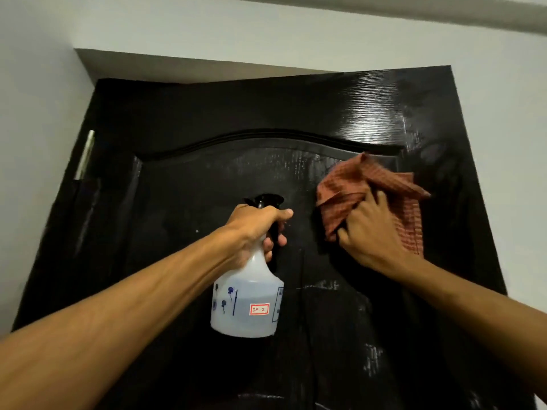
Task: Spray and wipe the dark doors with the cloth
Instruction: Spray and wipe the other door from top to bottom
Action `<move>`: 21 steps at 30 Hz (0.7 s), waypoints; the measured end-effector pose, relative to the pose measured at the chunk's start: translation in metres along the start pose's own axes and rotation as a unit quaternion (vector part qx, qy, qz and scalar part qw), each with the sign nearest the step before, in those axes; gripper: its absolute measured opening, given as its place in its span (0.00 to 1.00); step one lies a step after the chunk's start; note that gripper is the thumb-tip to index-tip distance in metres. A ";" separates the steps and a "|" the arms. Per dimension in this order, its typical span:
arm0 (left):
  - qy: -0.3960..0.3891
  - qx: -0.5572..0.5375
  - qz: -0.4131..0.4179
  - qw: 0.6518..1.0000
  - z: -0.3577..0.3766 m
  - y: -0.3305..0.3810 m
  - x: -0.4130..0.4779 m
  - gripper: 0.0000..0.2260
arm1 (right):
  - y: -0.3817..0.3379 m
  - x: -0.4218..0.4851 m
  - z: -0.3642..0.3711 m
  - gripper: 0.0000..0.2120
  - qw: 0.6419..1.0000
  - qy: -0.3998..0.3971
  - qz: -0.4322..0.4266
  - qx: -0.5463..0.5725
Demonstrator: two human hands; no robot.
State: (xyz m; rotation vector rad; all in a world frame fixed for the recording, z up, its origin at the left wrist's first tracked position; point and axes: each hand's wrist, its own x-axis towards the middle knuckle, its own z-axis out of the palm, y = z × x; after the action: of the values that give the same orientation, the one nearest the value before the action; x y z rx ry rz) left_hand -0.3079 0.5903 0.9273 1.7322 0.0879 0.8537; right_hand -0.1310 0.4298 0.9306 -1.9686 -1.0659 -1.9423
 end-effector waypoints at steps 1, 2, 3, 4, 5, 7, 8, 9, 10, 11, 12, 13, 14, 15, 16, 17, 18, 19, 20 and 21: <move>0.008 0.006 -0.007 1.000 -0.011 -0.004 -0.002 0.11 | -0.005 0.007 0.004 0.22 0.999 0.000 -0.045 0.014; 0.013 0.012 -0.014 1.000 -0.022 -0.007 -0.002 0.12 | -0.005 0.019 0.005 0.21 0.998 0.006 -0.045 0.042; 0.021 0.019 -0.020 0.999 -0.036 -0.009 -0.004 0.13 | -0.007 0.036 0.002 0.19 0.996 0.015 -0.001 0.083; 0.030 0.024 -0.024 0.999 -0.048 -0.010 -0.005 0.12 | -0.005 0.053 0.000 0.18 0.990 0.039 0.064 0.120; 0.043 0.029 -0.025 0.998 -0.063 -0.010 -0.006 0.12 | -0.012 0.067 -0.001 0.18 0.980 0.051 0.132 0.141; 0.070 0.041 -0.024 0.996 -0.092 -0.011 -0.010 0.11 | -0.048 0.074 0.010 0.20 0.988 0.067 0.126 0.051; 0.087 0.046 -0.021 0.995 -0.110 -0.012 -0.013 0.10 | -0.076 0.071 0.017 0.20 0.996 0.063 0.047 0.029; 0.101 0.049 -0.018 0.994 -0.125 -0.014 -0.017 0.10 | -0.104 0.063 0.020 0.21 0.998 0.045 -0.048 0.018; 0.111 0.054 -0.016 0.992 -0.141 -0.018 -0.020 0.11 | -0.128 0.057 0.026 0.21 0.990 0.022 -0.136 0.025; 0.118 0.060 -0.015 0.991 -0.155 -0.020 -0.023 0.11 | -0.139 0.061 0.031 0.21 0.984 0.000 -0.175 0.030; 0.125 0.064 -0.015 0.990 -0.166 -0.022 -0.025 0.12 | -0.143 0.074 0.031 0.20 0.986 -0.015 -0.157 0.060; 0.136 0.070 -0.011 0.988 -0.182 -0.023 -0.026 0.13 | -0.150 0.095 0.032 0.21 0.990 -0.018 -0.100 0.100; 0.146 0.075 -0.004 0.986 -0.194 -0.024 -0.025 0.13 | -0.152 0.116 0.033 0.22 0.990 -0.010 -0.036 0.134; 0.163 0.080 0.003 0.983 -0.210 -0.025 -0.024 0.13 | -0.164 0.133 0.032 0.23 0.987 -0.003 0.008 0.159; 0.184 0.087 0.012 0.979 -0.226 -0.026 -0.022 0.13 | -0.184 0.142 0.038 0.25 0.990 0.007 0.007 0.142; 0.207 0.093 0.020 0.974 -0.241 -0.027 -0.020 0.12 | -0.210 0.145 0.046 0.25 0.994 0.012 -0.040 0.101; 0.230 0.100 0.029 0.968 -0.258 -0.028 -0.018 0.12 | -0.244 0.143 0.053 0.25 0.991 -0.010 -0.115 0.068; 0.245 0.103 0.037 0.963 -0.272 -0.030 -0.017 0.11 | -0.273 0.134 0.058 0.24 0.980 -0.017 -0.196 0.043; 0.257 0.104 0.041 0.960 -0.285 -0.033 -0.016 0.10 | -0.298 0.126 0.065 0.23 0.963 -0.033 -0.265 0.038; 0.266 0.103 0.041 0.957 -0.296 -0.036 -0.016 0.09 | -0.312 0.127 0.067 0.22 0.952 -0.048 -0.299 0.036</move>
State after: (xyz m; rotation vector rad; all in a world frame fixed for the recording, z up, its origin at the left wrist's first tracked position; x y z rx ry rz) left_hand -0.4781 0.8355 0.9154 1.6607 0.4821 1.3985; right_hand -0.2755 0.7411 0.9308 -1.8573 -1.9080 -2.0330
